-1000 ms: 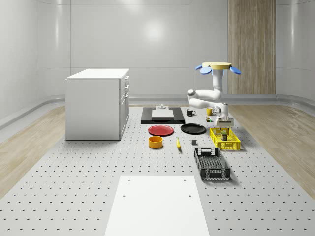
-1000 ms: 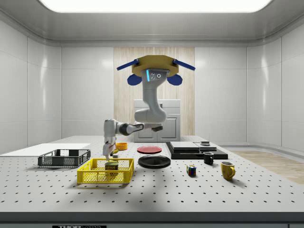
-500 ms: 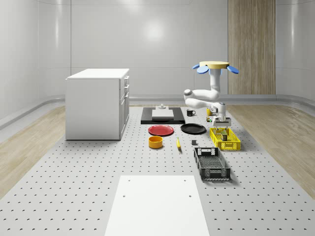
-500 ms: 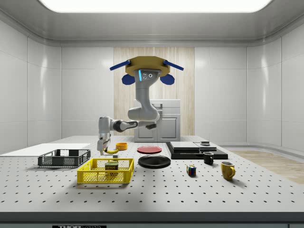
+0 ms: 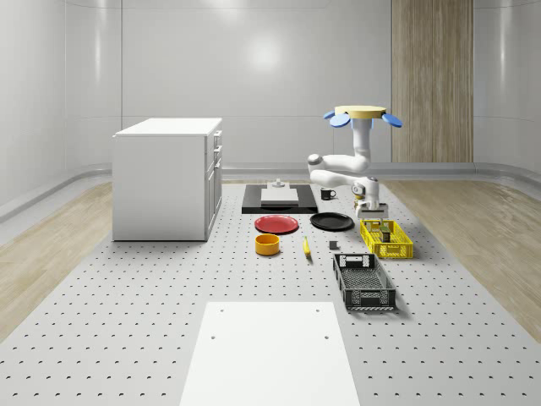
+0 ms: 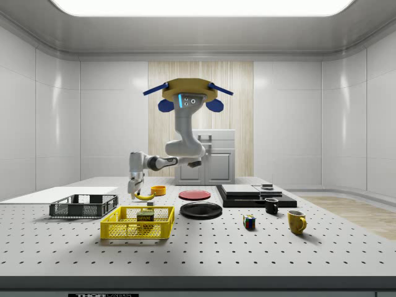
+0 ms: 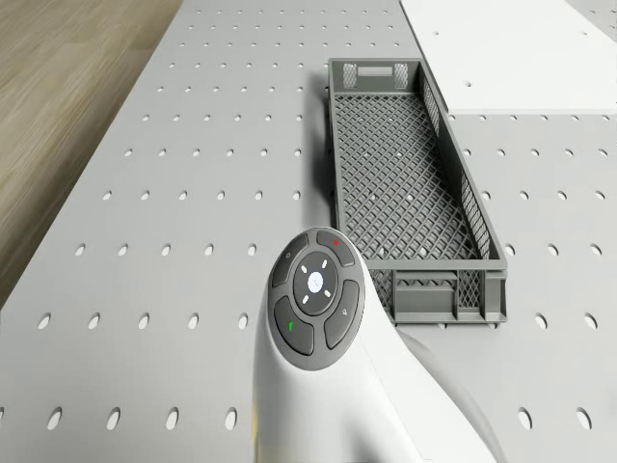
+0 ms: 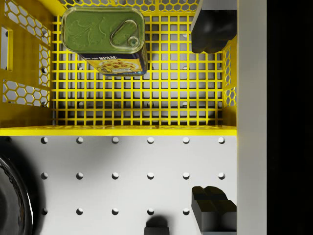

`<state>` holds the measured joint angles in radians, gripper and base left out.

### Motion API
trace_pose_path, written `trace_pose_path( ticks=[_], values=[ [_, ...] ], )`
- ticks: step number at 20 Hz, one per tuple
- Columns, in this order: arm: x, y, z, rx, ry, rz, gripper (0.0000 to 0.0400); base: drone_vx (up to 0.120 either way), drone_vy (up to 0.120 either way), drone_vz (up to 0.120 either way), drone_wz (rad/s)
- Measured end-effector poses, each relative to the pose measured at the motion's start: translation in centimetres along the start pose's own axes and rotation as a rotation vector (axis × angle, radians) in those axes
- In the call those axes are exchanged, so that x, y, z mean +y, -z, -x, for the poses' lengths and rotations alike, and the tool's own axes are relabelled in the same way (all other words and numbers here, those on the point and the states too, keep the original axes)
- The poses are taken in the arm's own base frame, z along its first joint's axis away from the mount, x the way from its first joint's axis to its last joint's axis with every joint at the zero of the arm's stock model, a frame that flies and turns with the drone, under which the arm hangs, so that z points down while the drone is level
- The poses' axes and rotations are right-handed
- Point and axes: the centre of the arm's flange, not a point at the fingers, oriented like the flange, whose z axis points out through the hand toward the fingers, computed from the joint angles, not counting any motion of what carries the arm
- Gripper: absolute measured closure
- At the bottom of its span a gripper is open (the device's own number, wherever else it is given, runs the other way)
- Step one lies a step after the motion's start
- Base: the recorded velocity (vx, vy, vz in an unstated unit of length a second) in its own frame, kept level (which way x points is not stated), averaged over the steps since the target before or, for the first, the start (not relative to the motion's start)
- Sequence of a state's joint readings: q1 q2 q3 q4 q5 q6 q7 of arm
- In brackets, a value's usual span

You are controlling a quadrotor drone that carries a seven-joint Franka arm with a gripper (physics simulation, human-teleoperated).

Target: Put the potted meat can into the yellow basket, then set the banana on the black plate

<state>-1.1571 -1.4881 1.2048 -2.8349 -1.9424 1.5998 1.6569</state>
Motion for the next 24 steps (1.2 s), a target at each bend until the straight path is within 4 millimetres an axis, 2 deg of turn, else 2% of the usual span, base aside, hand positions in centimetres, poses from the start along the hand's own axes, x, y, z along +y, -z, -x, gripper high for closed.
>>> trace_pose_path(
  ticks=[24],
  values=[
    [0.0, 0.0, 0.0, 0.0, 0.0, 0.0, 0.0, 0.0, -0.12, 0.0, 0.0]
  ],
)
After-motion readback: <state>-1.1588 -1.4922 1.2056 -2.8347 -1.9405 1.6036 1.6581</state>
